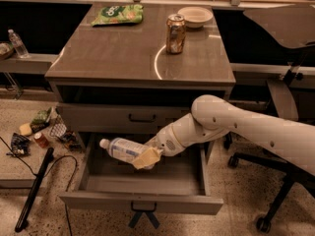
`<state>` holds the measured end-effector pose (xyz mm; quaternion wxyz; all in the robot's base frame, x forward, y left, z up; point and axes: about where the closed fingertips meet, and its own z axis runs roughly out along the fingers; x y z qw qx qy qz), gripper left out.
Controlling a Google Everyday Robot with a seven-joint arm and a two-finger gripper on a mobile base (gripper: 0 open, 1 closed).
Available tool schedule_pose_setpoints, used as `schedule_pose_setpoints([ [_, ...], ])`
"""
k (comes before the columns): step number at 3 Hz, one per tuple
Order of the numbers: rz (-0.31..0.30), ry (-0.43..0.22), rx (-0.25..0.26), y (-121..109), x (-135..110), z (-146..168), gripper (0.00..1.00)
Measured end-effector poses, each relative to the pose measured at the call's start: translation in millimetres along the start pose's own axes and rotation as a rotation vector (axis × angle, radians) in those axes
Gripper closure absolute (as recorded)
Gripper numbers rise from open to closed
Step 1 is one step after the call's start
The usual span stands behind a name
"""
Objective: Place blue plastic bottle into middle drawer
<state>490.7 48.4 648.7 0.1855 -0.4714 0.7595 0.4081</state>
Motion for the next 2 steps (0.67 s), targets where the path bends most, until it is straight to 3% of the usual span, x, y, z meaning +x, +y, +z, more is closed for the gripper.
schedule_pose_setpoints([
  [1, 0.011, -0.02, -0.005, -5.5, 10.0, 7.6, 1.0],
  [2, -0.01, -0.034, 0.014, -38.1, 53.5, 38.9, 1.0],
])
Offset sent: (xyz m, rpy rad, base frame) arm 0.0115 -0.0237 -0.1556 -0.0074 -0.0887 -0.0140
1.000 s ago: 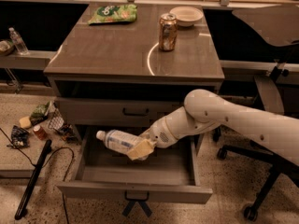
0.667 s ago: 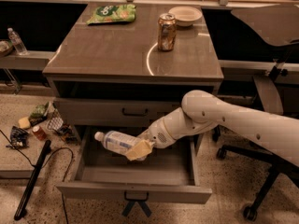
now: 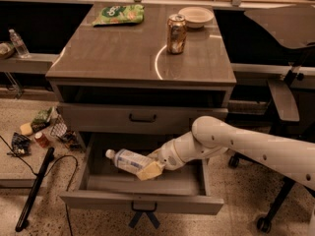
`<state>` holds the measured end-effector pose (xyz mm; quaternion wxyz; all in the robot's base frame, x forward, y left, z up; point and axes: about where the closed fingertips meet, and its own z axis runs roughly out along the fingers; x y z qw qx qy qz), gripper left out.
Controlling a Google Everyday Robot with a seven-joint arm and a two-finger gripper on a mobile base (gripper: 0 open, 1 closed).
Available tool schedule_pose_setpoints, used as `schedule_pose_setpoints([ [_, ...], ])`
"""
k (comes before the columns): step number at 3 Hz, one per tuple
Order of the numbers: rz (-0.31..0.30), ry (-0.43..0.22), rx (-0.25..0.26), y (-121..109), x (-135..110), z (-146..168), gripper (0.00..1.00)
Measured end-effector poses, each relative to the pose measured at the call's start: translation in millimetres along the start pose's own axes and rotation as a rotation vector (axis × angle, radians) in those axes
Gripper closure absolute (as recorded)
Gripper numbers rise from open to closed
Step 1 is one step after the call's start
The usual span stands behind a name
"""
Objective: Place blue plastic bottle into middle drawer
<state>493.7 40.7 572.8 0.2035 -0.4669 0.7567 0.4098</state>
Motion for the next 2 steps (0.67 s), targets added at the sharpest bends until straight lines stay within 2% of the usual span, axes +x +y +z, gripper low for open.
schedule_pose_setpoints([
  [1, -0.018, 0.024, 0.037, -37.7, 33.8, 25.0, 1.0],
  [2, -0.025, 0.044, 0.079, -68.7, 55.9, 49.3, 0.82],
])
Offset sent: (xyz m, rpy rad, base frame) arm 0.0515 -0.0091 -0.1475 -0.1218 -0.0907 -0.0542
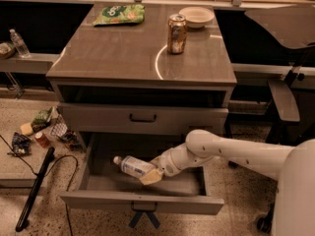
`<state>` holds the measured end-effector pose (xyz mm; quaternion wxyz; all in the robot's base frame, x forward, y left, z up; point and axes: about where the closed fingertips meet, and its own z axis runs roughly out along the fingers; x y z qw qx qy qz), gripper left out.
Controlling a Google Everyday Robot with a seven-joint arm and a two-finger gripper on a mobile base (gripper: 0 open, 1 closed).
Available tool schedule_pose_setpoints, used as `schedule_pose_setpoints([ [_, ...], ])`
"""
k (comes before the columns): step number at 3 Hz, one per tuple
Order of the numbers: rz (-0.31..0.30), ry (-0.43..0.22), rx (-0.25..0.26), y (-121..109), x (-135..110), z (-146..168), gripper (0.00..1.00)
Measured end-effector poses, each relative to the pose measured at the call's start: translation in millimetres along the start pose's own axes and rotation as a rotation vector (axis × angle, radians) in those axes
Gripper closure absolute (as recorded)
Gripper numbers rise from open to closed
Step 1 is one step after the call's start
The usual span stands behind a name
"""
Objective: Place blue plastic bottle into middle drawer
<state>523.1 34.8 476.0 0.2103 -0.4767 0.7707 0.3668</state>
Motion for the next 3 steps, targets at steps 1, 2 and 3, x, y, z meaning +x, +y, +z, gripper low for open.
schedule_pose_setpoints([
  [1, 0.046, -0.001, 0.067, -34.8, 24.6, 29.5, 0.5],
  [2, 0.048, 0.008, 0.083, -48.8, 30.1, 39.6, 0.28],
  [3, 0.049, 0.03, 0.089, -53.5, 33.5, 40.1, 0.04],
])
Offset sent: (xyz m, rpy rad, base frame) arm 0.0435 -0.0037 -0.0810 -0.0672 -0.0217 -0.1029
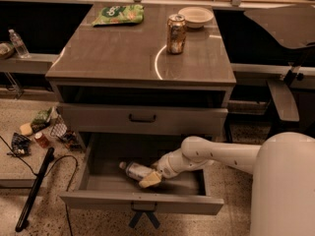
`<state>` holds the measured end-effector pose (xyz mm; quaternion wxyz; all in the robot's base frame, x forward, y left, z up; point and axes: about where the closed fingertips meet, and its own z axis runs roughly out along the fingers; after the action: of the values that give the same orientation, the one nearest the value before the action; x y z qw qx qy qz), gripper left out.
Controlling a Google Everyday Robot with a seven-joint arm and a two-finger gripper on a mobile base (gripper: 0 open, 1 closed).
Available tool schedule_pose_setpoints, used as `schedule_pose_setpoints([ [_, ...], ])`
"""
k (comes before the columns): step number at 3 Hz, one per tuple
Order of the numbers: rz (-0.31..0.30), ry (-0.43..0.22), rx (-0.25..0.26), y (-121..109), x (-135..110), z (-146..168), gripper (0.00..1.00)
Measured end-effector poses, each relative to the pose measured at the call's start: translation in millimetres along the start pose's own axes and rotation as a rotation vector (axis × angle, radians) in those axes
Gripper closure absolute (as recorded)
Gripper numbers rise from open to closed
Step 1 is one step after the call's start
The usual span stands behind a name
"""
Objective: Place blue plastic bottle into middle drawer
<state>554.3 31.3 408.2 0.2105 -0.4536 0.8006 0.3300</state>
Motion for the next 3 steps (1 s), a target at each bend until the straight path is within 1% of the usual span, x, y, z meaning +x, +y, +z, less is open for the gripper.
schedule_pose_setpoints([
  [1, 0.005, 0.03, -0.002, 0.3, 0.5, -4.7, 0.0],
  [2, 0.091, 0.022, 0.014, 2.9, -0.1, -34.0, 0.0],
  [3, 0.152, 0.008, 0.042, 12.5, 6.1, -65.5, 0.0],
])
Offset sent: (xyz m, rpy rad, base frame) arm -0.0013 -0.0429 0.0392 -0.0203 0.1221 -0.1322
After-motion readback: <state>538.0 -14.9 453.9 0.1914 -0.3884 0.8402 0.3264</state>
